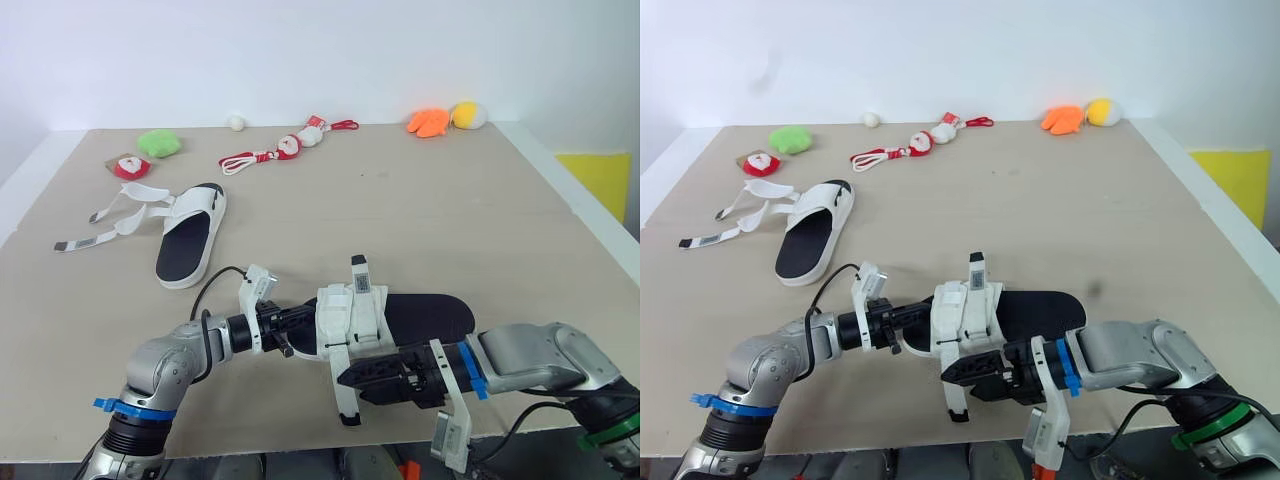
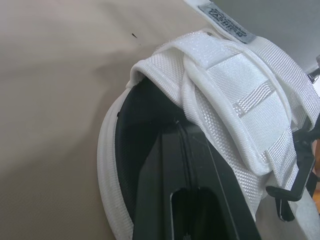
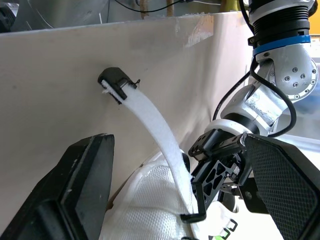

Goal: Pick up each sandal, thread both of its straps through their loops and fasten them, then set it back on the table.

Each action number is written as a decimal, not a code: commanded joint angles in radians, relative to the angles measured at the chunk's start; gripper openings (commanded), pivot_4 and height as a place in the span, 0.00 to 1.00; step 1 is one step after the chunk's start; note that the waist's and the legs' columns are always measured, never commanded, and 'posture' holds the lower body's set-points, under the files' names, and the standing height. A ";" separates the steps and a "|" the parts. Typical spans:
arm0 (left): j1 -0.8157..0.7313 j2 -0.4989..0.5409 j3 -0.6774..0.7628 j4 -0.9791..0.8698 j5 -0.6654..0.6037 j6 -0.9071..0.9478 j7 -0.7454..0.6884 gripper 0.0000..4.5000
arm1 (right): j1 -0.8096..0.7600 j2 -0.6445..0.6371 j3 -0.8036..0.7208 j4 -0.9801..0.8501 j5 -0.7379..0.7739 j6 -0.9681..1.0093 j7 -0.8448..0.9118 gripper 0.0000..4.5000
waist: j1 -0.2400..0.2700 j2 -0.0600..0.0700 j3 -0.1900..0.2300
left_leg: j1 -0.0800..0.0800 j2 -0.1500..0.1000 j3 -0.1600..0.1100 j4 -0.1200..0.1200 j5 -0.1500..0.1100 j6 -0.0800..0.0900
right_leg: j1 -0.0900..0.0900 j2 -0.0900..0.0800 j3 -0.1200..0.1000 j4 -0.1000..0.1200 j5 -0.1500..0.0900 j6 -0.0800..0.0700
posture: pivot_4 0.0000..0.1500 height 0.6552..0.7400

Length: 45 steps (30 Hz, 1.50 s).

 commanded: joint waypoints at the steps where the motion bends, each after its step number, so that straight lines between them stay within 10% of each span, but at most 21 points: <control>1: 0.029 0.011 -0.035 0.001 0.004 0.044 0.004 0.00 | 0.002 0.026 0.006 -0.034 -0.017 0.006 -0.001 0.99 | 0.000 0.000 0.000 | 0.000 0.000 0.000 0.000 0.000 0.000 | 0.000 0.000 0.000 0.000 0.000 0.000 | 1.00 1.00; 5: 0.021 0.010 -0.034 0.006 0.003 0.049 0.006 0.00 | -0.001 0.052 0.026 -0.025 -0.044 0.011 0.005 0.90 | 0.000 0.000 0.000 | 0.000 0.000 0.000 0.000 0.000 0.000 | 0.000 0.000 0.000 0.000 0.000 0.000 | 1.00 1.00; 14: 0.015 0.007 -0.030 0.011 0.003 0.051 0.010 0.00 | -0.015 0.019 0.077 -0.015 0.075 0.030 0.013 0.01 | 0.001 0.000 0.000 | 0.000 0.000 0.000 0.000 0.000 0.000 | 0.000 0.000 0.000 0.000 0.000 0.000 | 1.00 1.00; 26: -0.008 0.023 -0.031 0.034 0.013 0.050 -0.011 0.00 | -0.081 -0.087 0.182 -0.232 0.933 0.747 0.392 0.01 | 0.002 0.000 0.000 | -0.001 0.000 -0.001 0.001 0.000 0.001 | 0.000 0.000 0.000 0.000 0.000 0.000 | 1.00 1.00; 36: -0.030 0.020 -0.031 0.060 0.026 0.024 -0.017 0.00 | -0.247 -0.017 0.037 -0.340 1.382 1.565 0.341 0.01 | 0.003 0.001 0.000 | -0.006 0.000 -0.003 0.001 0.000 0.001 | -0.003 0.000 -0.002 0.000 0.000 0.000 | 1.00 1.00; 45: -0.043 0.004 -0.040 0.083 0.037 -0.009 -0.016 0.00 | -0.540 0.126 -0.061 -0.055 1.697 2.282 0.184 0.01 | 0.004 0.002 0.001 | -0.010 0.000 -0.003 0.002 0.001 0.003 | -0.007 0.000 -0.003 0.000 0.003 0.000 | 1.00 1.00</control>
